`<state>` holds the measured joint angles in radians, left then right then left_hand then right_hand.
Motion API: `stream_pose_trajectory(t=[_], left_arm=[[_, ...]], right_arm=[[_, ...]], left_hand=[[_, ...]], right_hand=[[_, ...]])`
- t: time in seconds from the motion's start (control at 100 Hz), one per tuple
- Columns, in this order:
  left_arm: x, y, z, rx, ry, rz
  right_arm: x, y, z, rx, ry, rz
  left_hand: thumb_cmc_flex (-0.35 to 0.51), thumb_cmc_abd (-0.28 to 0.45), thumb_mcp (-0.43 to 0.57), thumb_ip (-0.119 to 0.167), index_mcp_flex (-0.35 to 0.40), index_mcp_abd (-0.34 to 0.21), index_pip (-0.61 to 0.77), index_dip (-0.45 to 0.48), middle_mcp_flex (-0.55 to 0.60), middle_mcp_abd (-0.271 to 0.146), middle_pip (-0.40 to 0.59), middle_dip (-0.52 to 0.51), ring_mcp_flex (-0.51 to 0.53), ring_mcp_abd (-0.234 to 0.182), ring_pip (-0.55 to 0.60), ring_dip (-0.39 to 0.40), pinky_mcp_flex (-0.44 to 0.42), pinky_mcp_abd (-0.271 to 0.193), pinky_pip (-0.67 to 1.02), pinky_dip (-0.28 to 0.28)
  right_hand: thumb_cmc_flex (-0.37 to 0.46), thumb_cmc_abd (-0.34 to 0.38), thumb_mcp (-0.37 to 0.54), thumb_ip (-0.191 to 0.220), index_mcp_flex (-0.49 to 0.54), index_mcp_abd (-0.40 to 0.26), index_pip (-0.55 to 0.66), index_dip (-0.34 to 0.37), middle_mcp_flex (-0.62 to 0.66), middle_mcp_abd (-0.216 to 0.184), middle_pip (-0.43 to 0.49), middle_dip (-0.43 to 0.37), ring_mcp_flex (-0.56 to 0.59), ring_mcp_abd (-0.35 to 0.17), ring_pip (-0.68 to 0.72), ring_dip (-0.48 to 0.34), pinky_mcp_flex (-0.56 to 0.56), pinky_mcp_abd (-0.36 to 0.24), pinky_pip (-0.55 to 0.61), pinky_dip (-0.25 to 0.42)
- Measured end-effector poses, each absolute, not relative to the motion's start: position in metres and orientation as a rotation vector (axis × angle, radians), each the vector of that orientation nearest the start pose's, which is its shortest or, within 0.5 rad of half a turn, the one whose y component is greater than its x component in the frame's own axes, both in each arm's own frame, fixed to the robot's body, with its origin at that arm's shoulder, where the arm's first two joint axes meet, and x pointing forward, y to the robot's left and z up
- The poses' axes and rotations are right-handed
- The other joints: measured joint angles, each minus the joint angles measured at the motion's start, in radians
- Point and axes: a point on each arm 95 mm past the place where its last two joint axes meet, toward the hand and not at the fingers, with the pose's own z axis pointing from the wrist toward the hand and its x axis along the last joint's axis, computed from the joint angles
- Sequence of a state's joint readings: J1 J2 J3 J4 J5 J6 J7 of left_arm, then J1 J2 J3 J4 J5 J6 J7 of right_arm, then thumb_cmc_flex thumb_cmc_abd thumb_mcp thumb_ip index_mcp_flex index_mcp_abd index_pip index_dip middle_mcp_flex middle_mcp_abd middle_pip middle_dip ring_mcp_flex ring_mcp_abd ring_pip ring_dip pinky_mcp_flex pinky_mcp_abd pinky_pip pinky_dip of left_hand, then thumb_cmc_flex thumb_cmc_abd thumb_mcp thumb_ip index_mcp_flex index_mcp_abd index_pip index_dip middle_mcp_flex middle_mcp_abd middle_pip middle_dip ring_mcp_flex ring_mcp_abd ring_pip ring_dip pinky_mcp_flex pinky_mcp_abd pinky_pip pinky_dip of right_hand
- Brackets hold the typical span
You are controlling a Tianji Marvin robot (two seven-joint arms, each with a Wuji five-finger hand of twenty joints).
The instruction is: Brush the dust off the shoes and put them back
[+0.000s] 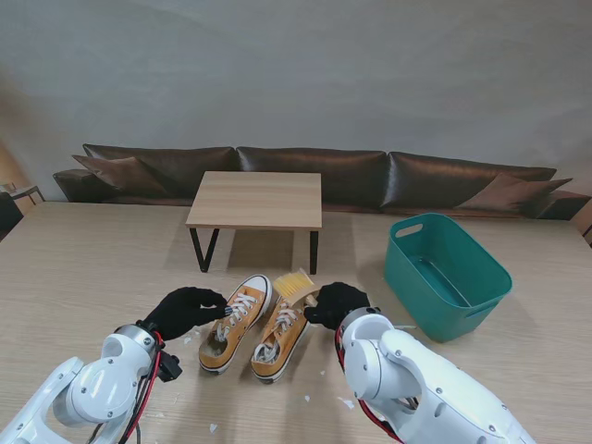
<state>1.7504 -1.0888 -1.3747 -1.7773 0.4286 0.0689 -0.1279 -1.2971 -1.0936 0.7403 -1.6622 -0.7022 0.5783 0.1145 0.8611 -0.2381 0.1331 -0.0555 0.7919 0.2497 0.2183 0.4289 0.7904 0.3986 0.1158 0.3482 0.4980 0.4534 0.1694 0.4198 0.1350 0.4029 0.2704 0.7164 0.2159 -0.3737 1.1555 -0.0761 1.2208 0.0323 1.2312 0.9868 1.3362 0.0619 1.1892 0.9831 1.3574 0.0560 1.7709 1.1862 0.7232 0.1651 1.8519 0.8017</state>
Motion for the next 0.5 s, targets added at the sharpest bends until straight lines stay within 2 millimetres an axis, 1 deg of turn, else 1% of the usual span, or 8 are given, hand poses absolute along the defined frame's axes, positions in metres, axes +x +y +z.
stream_pose_trajectory(t=[0.26,0.37,0.5], left_arm=[[0.363,0.027,-0.318,-1.871,1.205,-1.704],[0.363,0.027,-0.318,-1.872,1.204,-1.702],[0.363,0.027,-0.318,-1.872,1.203,-1.701]], right_arm=[[0.415,0.128,-0.332,1.583,1.601,1.231],[0.418,0.13,-0.338,1.6,1.628,1.197],[0.418,0.127,-0.341,1.616,1.645,1.171]], left_hand=[[0.0,0.0,0.0,0.0,0.0,0.0,0.0,0.0,0.0,0.0,0.0,0.0,0.0,0.0,0.0,0.0,0.0,0.0,0.0,0.0],[0.0,0.0,0.0,0.0,0.0,0.0,0.0,0.0,0.0,0.001,0.0,0.0,0.0,0.0,0.0,0.0,0.0,0.0,0.0,0.0],[0.0,0.0,-0.011,0.0,0.0,0.0,0.0,0.0,0.0,0.001,0.0,0.0,0.0,0.0,0.0,0.0,0.0,0.0,0.0,0.0]], right_hand=[[0.0,0.0,0.0,0.0,0.0,0.0,0.0,0.0,0.0,0.0,0.0,0.0,0.0,0.0,0.0,0.0,0.0,0.0,0.0,-0.001],[0.0,0.0,0.0,0.0,0.0,0.0,0.0,0.0,0.0,0.0,0.0,0.0,0.0,0.0,0.0,0.0,0.0,0.0,0.0,-0.001],[0.0,0.0,0.0,0.0,0.0,0.0,0.0,0.0,0.0,0.0,0.0,0.0,0.0,0.0,0.0,-0.001,0.0,0.0,0.0,-0.002]])
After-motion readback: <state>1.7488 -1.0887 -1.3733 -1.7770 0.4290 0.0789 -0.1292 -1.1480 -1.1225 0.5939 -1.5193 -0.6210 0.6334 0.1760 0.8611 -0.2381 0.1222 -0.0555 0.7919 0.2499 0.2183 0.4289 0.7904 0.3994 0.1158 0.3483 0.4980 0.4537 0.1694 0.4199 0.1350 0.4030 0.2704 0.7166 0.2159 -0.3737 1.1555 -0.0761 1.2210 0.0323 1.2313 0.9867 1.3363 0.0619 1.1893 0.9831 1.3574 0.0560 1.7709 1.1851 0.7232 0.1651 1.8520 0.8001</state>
